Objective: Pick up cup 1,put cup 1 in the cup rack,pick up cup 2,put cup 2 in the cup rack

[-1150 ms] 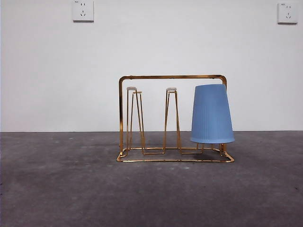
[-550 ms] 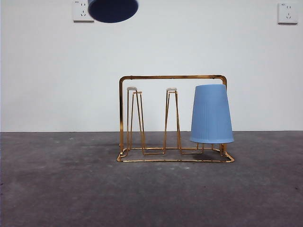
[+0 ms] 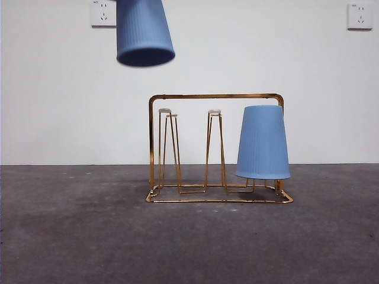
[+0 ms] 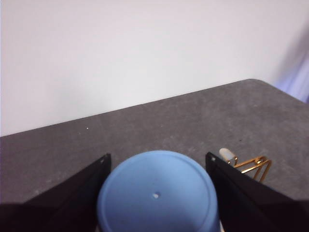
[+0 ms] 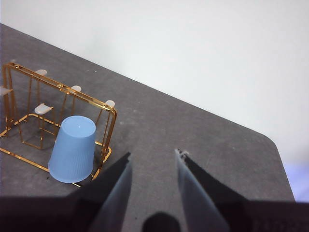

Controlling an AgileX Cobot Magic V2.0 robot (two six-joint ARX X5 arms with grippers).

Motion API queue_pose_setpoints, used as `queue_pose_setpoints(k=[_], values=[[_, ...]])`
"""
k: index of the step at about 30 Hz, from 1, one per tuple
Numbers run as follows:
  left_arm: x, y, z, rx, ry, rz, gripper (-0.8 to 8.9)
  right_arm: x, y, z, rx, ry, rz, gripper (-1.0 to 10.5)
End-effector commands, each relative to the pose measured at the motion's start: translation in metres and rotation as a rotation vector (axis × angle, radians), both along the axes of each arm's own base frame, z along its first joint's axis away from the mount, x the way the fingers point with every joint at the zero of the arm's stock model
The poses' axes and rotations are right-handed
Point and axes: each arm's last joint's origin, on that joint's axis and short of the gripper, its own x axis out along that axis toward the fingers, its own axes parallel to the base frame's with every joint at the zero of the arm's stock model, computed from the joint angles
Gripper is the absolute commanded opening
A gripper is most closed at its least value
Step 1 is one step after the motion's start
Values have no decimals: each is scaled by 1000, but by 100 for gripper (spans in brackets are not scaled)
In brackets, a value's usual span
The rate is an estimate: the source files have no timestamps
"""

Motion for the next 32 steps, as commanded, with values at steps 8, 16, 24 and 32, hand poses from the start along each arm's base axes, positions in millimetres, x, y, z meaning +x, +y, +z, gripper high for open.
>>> queue_pose_setpoints(k=[8, 16, 24, 32], values=[[12, -9, -26, 15, -50, 21, -6, 0, 1, -1, 48, 7, 13, 158], [25, -27, -49, 46, -19, 27, -6, 0, 1, -2, 53, 20, 12, 158], [32, -33, -60, 72, -16, 43, -6, 0, 0, -4, 39, 35, 11, 158], [38, -41, -77, 107, 27, 34, -6, 0, 0, -4, 39, 35, 11, 158]])
